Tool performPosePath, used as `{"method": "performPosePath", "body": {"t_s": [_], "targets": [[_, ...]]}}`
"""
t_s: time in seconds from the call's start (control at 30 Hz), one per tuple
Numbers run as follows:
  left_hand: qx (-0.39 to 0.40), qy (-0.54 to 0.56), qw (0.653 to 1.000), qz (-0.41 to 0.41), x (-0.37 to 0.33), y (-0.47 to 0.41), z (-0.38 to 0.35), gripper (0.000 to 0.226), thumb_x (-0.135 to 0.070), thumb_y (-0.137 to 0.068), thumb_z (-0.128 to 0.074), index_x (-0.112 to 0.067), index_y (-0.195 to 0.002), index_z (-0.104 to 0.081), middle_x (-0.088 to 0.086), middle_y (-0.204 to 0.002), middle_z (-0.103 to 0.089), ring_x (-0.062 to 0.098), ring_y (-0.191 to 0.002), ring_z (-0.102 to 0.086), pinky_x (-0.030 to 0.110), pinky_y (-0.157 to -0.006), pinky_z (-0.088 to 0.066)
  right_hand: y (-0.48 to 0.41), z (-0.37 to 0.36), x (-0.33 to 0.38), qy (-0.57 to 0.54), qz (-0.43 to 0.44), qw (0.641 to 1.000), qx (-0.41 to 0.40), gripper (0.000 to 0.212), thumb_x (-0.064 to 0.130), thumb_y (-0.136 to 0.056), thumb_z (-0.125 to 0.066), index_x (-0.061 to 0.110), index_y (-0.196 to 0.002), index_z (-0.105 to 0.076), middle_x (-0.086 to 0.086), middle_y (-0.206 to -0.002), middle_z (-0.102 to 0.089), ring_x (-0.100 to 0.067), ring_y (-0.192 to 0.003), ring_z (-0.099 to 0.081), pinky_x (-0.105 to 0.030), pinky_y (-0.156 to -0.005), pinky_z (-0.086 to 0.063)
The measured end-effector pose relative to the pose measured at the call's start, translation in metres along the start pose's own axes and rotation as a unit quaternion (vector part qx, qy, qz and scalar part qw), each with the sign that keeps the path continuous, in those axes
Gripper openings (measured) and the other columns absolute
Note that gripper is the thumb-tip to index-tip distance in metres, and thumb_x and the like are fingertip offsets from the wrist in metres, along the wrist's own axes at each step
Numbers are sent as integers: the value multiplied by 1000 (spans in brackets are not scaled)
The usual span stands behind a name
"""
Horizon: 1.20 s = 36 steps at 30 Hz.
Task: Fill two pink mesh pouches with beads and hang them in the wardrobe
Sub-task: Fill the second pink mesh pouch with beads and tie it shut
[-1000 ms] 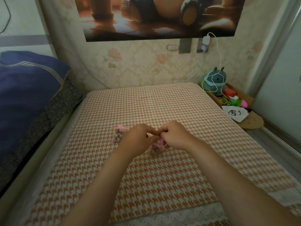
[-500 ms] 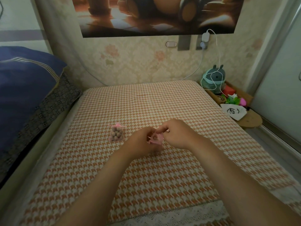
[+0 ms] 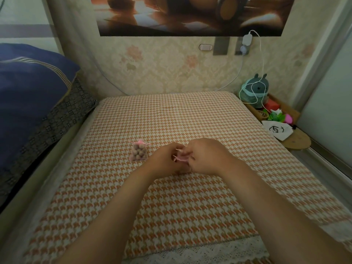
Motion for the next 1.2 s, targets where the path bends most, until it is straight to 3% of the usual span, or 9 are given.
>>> {"method": "performPosePath", "body": {"t_s": [0.17, 0.37, 0.47, 0.63, 0.73, 0.83, 1.0, 1.1, 1.2], "targets": [[-27, -43, 999, -7, 0, -2, -1, 23, -23, -78, -80, -26, -95, -65, -8, -86, -68, 13, -78, -64, 30, -67, -52, 0, 0, -6, -68, -22, 996, -56, 25, 23, -96, -60, 31, -112, -78, 11, -115, -70, -13, -100, -65, -39, -85, -57], [5, -3, 1000, -9, 6, -2, -3, 32, -25, -78, -81, -27, -107, -67, -7, -94, -75, 13, -85, -70, 34, -76, -58, 1, -6, -4, -56, -24, 998, 20, 27, 25, -99, -59, 37, -113, -78, 8, -104, -76, -14, -82, -67, -34, -72, -58], [-18, -43, 999, -15, 2, 0, -4, 23, -31, -85, -75, -25, -106, -67, -12, -89, -69, 11, -79, -65, 26, -69, -51, 0, 1, -7, -134, -40, 989, -57, 27, 17, -97, -59, 31, -109, -79, 9, -105, -76, -14, -86, -71, -36, -79, -61], [-26, -39, 999, 1, 5, -2, -4, 23, -35, -90, -69, -20, -108, -71, -8, -91, -68, 8, -79, -62, 23, -63, -45, 3, 7, -22, -183, -56, 971, -142, 29, 8, -95, -57, 27, -105, -77, 15, -116, -68, 14, -76, -53, -15, -77, -45], [-25, -19, 999, -9, 3, -1, -5, 16, -30, -91, -69, -19, -101, -75, -15, -81, -67, -7, -68, -59, 9, -57, -39, 4, -1, -25, -164, -50, 980, -97, 35, 17, -95, -63, 32, -125, -68, 18, -127, -56, 11, -67, -44, -17, -74, -39], [-20, -16, 1000, -12, 2, 0, -3, 12, -26, -92, -68, -25, -100, -77, -17, -85, -70, -7, -72, -62, 14, -66, -47, 5, -11, -27, -203, -64, 977, -13, 56, 33, -96, -66, 36, -148, -47, 16, -132, -54, 6, -84, -53, -25, -81, -45], [-34, -16, 999, 3, 2, 5, 7, 13, -32, -86, -75, -32, -98, -77, -14, -92, -74, 4, -83, -68, 33, -80, -58, 3, -12, -30, -229, -79, 970, -28, 14, 39, -91, -74, 31, -102, -78, 12, -97, -72, -9, -92, -66, -33, -84, -56], [-47, -43, 998, 22, 0, 9, 15, 6, -26, -87, -75, -27, -93, -76, -5, -79, -74, 16, -75, -70, 38, -72, -60, 3, -12, -32, -227, -92, 969, -35, 10, 28, -91, -76, 27, -100, -81, 11, -94, -74, -10, -88, -68, -36, -86, -58], [-61, -59, 996, 38, 0, 10, 20, 6, -19, -88, -73, -25, -89, -74, -7, -72, -73, 7, -64, -70, 29, -66, -61, 4, -13, -34, -208, -123, 970, -14, 15, 30, -91, -76, 20, -101, -82, 7, -89, -75, -21, -85, -71, -41, -84, -60]]}}
Point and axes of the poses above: each hand's wrist, its own y-axis away from the middle knuckle, its own z-axis out of the back of the hand, x = y × z, the point moved 1 cm from there along -y, towards the middle knuckle
